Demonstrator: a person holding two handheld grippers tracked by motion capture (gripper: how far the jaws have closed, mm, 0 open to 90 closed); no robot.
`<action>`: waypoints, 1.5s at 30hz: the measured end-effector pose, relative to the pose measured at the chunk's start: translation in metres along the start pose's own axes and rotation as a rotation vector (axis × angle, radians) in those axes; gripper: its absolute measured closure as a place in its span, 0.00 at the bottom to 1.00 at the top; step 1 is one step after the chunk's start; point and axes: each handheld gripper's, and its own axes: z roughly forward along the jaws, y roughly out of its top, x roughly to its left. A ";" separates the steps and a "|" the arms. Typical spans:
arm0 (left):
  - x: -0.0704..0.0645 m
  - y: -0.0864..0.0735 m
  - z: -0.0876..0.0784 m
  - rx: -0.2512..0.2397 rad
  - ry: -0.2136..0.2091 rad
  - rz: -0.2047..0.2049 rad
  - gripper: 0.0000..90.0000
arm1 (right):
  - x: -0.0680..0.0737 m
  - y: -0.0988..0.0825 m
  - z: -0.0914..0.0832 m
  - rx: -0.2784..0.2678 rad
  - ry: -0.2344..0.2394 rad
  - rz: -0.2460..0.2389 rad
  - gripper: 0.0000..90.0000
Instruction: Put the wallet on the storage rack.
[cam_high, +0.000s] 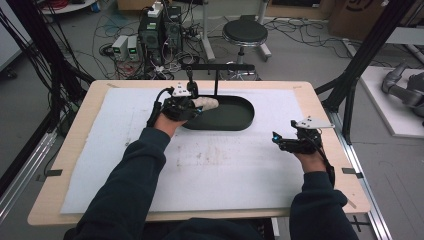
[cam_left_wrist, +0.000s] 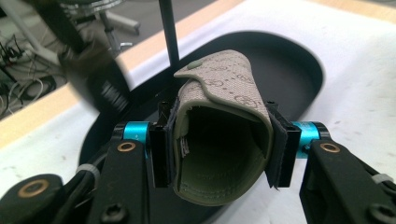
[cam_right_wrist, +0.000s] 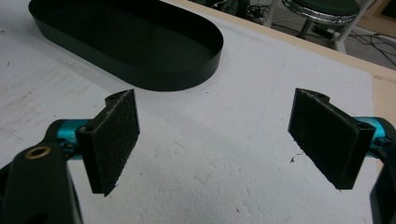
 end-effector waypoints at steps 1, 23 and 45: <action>0.001 -0.002 0.005 0.007 0.001 -0.005 0.60 | -0.001 -0.001 0.000 0.001 -0.001 0.003 0.19; 0.018 -0.008 0.009 0.109 0.008 -0.112 0.64 | -0.003 -0.004 -0.002 0.004 -0.008 0.013 0.19; 0.016 -0.020 0.026 0.151 -0.052 -0.238 0.53 | -0.002 -0.004 0.000 0.011 -0.006 0.007 0.19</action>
